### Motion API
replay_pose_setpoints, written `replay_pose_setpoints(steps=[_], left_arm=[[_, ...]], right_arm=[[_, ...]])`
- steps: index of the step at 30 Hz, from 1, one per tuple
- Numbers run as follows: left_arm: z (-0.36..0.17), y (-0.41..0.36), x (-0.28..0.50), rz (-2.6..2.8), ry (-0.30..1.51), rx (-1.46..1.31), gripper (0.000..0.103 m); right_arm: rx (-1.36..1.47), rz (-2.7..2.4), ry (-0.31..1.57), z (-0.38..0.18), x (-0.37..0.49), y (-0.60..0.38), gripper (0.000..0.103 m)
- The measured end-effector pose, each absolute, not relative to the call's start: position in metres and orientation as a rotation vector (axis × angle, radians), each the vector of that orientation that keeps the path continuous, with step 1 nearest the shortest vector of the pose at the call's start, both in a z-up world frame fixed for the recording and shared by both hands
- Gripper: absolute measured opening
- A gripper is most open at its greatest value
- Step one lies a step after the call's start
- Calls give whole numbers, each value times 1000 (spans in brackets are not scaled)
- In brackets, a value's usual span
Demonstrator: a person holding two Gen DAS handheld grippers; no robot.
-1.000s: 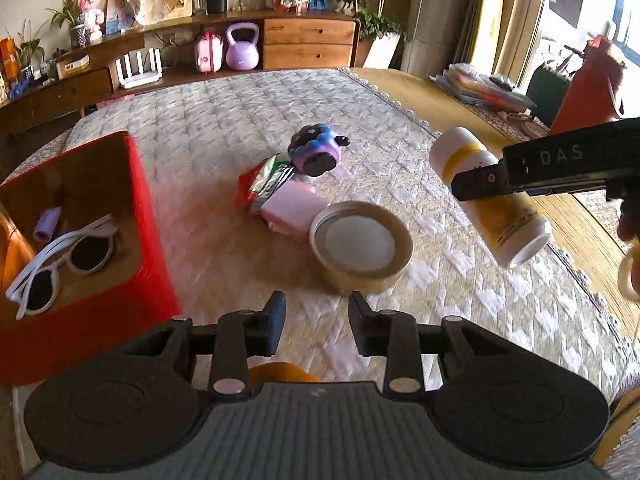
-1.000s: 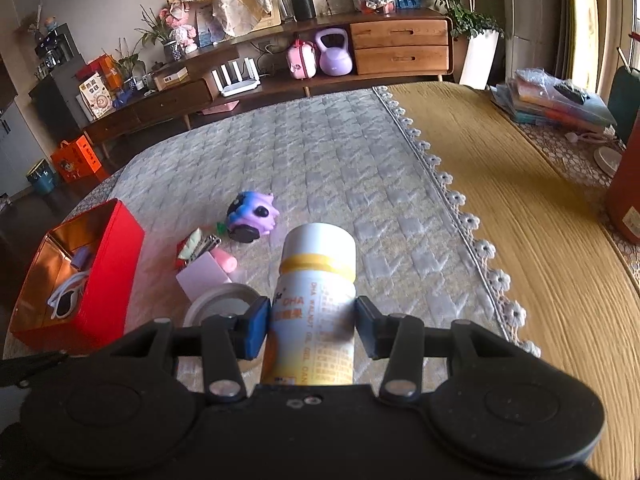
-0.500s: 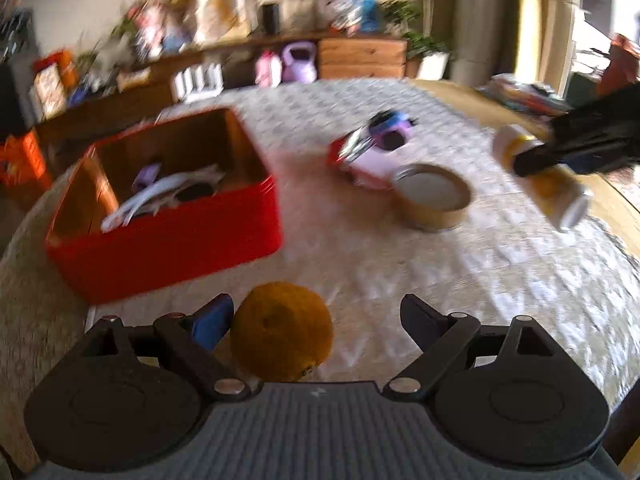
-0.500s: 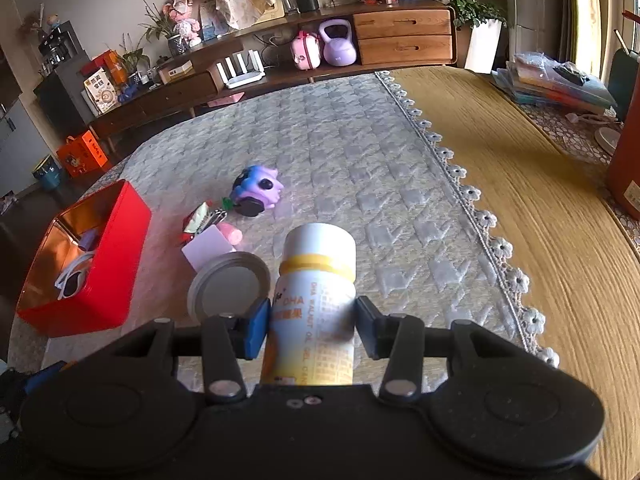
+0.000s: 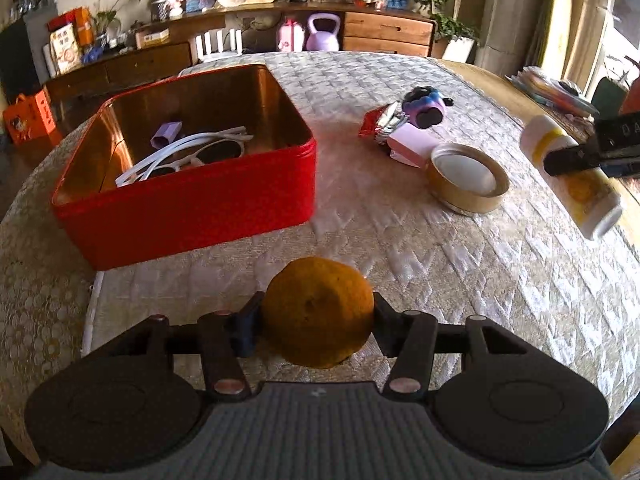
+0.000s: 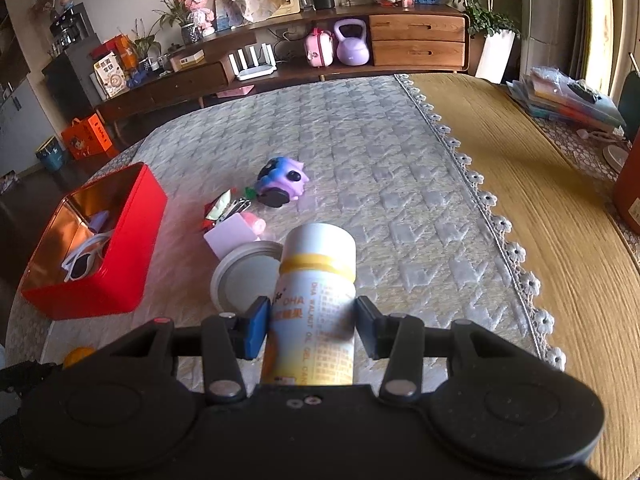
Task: Organize rigid objects
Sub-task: 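Carry the orange and bottle into the red box and open both tools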
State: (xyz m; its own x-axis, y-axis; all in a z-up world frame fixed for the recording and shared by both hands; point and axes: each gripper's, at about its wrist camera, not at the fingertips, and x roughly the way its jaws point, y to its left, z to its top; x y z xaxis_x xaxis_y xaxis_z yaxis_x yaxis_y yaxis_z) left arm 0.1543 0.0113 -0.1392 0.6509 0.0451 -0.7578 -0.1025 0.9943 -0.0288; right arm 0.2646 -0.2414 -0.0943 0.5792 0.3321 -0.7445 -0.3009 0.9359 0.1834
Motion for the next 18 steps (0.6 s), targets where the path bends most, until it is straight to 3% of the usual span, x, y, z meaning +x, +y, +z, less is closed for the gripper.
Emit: replay_pose_setpoints(steps=[18], left_arm=[[-57,70,167,81,728,-273,53]], right_arm=[[-46,510,816,-52,247,-178,45]])
